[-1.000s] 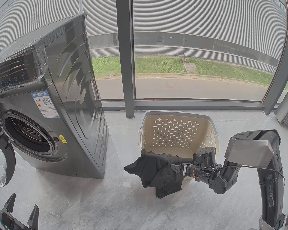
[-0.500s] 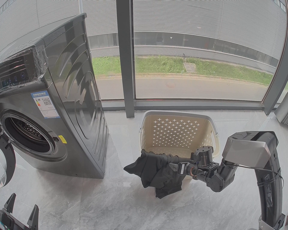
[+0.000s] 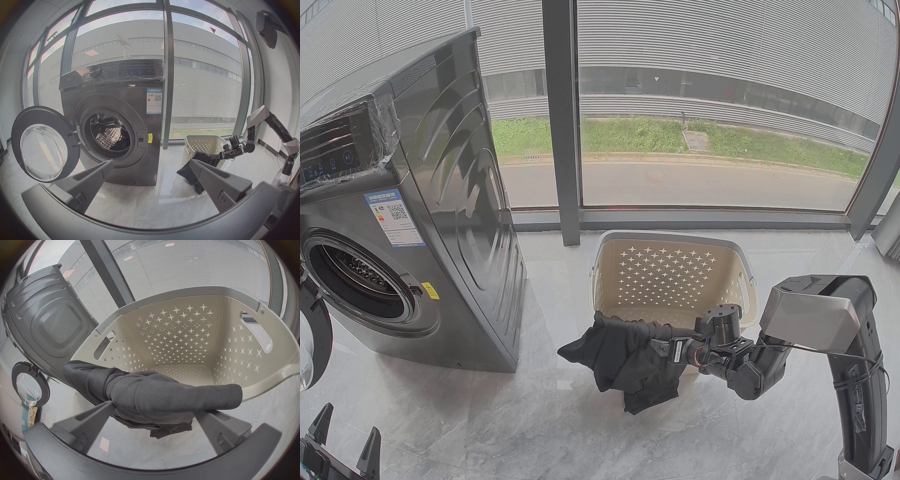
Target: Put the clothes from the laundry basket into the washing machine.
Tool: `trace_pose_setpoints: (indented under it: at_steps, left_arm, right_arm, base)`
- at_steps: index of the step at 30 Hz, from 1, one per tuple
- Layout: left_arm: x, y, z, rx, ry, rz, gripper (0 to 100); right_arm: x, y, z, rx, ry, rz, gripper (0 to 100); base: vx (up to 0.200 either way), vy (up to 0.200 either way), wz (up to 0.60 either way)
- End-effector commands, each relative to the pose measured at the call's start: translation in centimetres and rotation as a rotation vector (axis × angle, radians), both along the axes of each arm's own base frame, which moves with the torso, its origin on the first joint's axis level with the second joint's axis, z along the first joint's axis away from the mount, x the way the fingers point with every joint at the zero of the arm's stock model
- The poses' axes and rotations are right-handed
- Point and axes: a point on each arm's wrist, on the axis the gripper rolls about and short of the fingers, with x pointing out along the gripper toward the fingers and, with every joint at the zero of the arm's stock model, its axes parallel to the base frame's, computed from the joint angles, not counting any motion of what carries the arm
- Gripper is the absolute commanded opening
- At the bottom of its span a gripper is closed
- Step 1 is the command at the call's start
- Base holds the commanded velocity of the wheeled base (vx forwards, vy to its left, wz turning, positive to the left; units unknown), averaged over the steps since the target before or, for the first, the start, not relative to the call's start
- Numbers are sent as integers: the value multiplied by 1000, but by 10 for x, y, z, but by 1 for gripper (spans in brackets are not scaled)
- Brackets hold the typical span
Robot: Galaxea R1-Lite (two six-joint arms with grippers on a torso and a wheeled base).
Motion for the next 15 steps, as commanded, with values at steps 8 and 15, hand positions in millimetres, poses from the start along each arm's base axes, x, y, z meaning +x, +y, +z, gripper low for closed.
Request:
trace_pose_setpoints:
  at_steps: [8, 15]
  left_arm:
    - [0, 0, -4, -1, -2, 0, 100]
    - [0, 0, -4, 0, -2, 0, 100]
  right_arm:
    - [-1, 0, -3, -13, -4, 11, 0]
    - [-5, 2, 1, -13, -5, 20, 0]
  base:
    - [0, 0, 0]
    - [0, 0, 0]
